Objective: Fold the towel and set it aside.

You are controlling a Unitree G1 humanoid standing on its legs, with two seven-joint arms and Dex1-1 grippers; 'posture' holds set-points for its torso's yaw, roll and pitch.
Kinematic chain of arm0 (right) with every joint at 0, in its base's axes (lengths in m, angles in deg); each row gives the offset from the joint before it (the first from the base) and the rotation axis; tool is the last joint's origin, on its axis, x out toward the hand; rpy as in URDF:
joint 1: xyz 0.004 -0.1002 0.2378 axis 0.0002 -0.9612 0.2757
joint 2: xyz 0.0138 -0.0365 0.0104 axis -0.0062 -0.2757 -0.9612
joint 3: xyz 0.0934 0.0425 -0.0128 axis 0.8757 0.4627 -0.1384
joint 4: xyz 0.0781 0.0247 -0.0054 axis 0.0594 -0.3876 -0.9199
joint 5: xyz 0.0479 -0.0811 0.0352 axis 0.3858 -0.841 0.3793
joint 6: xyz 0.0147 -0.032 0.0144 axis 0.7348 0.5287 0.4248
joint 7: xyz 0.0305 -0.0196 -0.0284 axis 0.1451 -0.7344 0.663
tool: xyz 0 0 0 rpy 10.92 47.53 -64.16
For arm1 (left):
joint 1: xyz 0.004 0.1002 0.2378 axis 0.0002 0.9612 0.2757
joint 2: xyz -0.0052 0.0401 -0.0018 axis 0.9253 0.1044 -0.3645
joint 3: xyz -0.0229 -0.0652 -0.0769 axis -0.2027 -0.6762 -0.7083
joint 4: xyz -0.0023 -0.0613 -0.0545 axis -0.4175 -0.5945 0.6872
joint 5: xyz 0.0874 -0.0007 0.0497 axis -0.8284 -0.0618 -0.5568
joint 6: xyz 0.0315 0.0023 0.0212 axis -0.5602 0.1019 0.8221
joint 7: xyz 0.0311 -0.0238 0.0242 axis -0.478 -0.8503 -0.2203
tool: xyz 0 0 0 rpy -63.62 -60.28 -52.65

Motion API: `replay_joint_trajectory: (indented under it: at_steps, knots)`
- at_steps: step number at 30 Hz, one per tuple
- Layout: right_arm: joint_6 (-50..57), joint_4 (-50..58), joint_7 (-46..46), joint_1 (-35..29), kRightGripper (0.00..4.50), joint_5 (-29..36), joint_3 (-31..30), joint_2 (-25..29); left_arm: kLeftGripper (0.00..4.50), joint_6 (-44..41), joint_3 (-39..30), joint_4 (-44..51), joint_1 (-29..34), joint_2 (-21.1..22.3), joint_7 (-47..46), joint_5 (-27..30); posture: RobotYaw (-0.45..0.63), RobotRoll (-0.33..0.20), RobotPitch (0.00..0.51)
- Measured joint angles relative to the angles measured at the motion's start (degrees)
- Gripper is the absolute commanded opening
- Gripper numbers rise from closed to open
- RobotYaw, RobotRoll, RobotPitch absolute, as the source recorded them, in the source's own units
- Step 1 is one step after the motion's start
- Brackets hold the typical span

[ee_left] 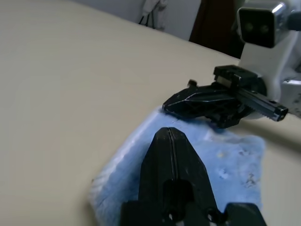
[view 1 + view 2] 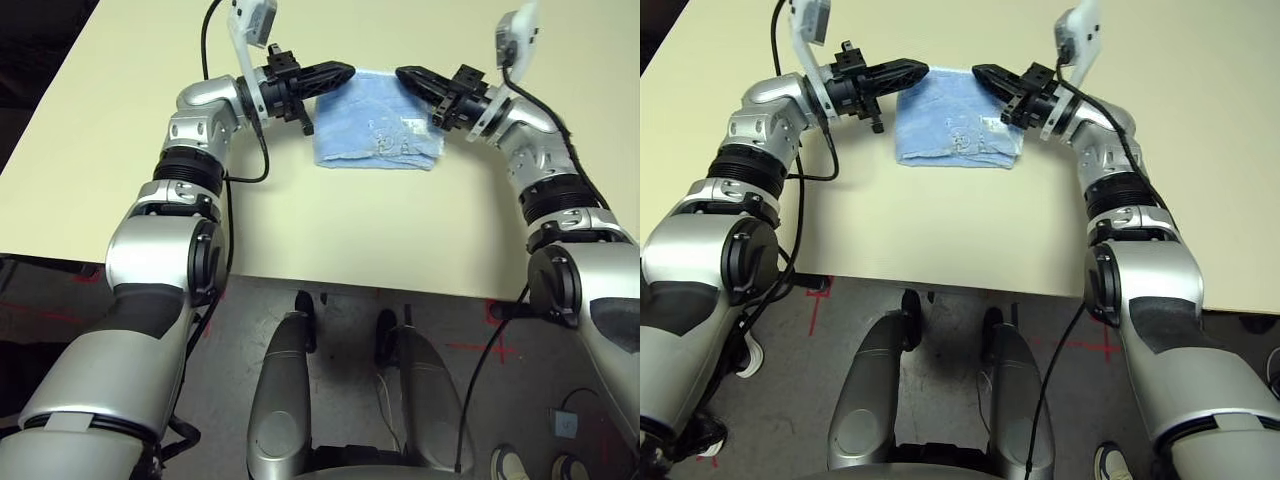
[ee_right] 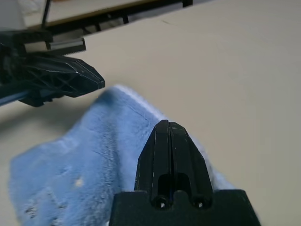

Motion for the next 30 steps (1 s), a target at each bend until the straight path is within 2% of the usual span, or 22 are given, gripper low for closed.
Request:
replay_joint_trajectory:
  at_steps: [6,13,21,25,30]
  knots:
    - [0.0,-1.9,-6.3,0.0,0.0,-4.0,-2.4,-0.9,0.03,0.0,2.8,-0.5,2.3,-3.9,-7.0,-2.9,0.08,0.0,0.37]
    - [-0.1,-2.6,-7.9,-0.4,0.0,-6.8,-4.2,0.2,0.03,1.7,5.2,-0.6,3.9,-2.7,-8.3,-5.8,0.07,0.0,0.373]
    - [-0.9,-2.2,-6.4,-2.2,0.0,-6.5,-4.2,2.4,0.03,2.5,5.1,-1.9,3.7,-1.2,-9.2,-6.2,0.07,0.0,0.372]
    - [-0.1,-2.1,-0.5,-2.8,0.0,-1.5,-0.2,2.7,0.03,4.4,3.3,-2.3,3.7,-0.7,-7.1,-5.0,0.07,0.0,0.373]
    - [6.5,1.0,10.1,-2.9,0.0,7.0,5.5,6.5,0.03,8.2,1.7,-0.3,3.3,2.8,2.9,-2.2,0.06,0.0,0.377]
